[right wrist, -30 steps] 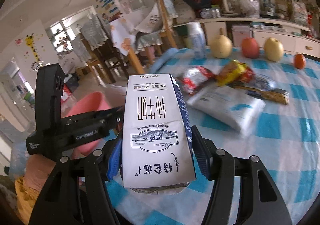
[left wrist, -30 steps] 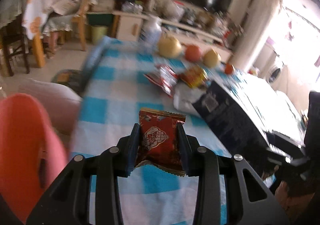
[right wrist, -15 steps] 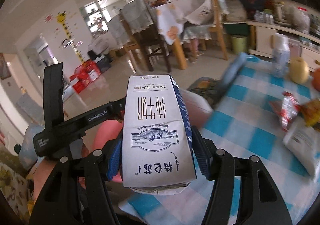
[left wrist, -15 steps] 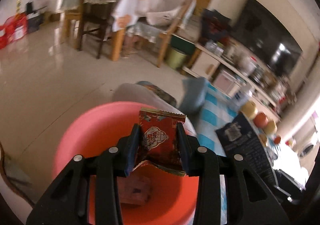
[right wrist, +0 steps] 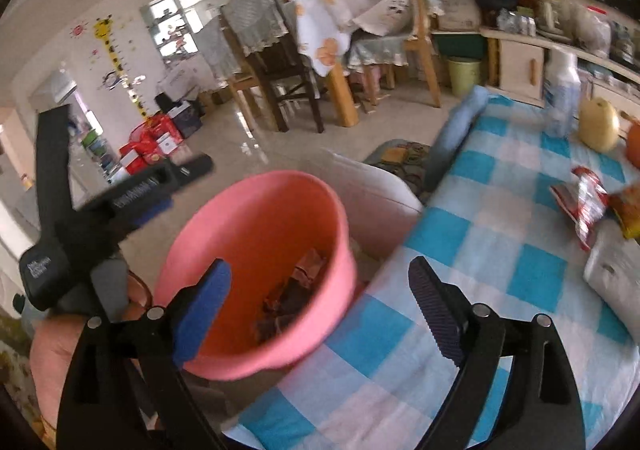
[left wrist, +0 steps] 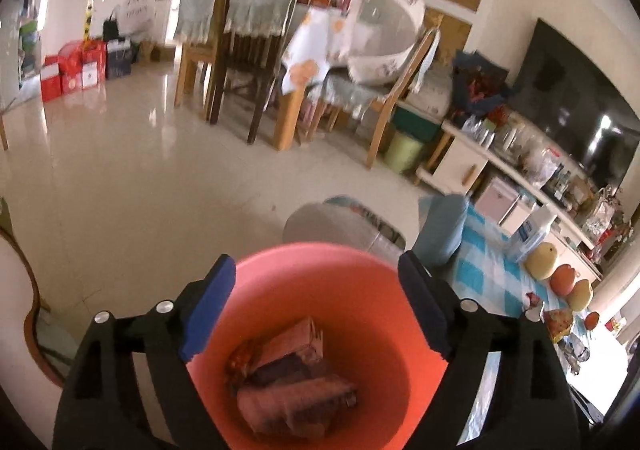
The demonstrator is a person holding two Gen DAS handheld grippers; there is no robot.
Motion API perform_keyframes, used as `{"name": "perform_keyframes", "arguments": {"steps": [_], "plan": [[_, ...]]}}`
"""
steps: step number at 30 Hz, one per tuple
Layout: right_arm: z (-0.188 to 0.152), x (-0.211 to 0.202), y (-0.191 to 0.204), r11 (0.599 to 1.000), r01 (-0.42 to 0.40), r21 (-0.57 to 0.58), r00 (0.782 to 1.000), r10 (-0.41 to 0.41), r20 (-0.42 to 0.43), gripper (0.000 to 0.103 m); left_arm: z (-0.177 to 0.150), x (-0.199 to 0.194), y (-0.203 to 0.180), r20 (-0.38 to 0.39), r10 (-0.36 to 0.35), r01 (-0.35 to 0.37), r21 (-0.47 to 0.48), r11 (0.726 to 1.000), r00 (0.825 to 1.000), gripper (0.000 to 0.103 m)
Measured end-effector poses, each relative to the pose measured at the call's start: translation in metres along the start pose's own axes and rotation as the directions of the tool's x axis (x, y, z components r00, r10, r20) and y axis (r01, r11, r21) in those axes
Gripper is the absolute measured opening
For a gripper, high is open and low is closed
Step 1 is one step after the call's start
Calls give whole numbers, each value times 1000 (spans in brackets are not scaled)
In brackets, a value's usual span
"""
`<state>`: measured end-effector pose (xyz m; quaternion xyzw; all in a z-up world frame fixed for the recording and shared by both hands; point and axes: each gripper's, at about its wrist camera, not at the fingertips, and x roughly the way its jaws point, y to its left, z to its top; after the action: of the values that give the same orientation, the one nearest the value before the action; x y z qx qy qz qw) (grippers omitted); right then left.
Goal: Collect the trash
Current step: 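Open both grippers over the pink bucket to drop wrapper and carton, then move both tools back over the table toward the remaining snacks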
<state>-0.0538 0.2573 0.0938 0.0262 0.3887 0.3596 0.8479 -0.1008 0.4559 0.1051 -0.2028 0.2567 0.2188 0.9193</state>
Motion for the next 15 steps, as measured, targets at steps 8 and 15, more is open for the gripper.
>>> {"name": "perform_keyframes", "arguments": {"steps": [8, 15], "plan": [[-23, -20, -27, 997, 73, 21, 997, -73, -2, 92, -5, -13, -31, 140, -107, 94, 99, 991, 984, 90], [-38, -39, -52, 992, 111, 67, 994, -112, 3, 95, -10, -12, -63, 92, -143, 126, 164, 978, 986, 90]]}}
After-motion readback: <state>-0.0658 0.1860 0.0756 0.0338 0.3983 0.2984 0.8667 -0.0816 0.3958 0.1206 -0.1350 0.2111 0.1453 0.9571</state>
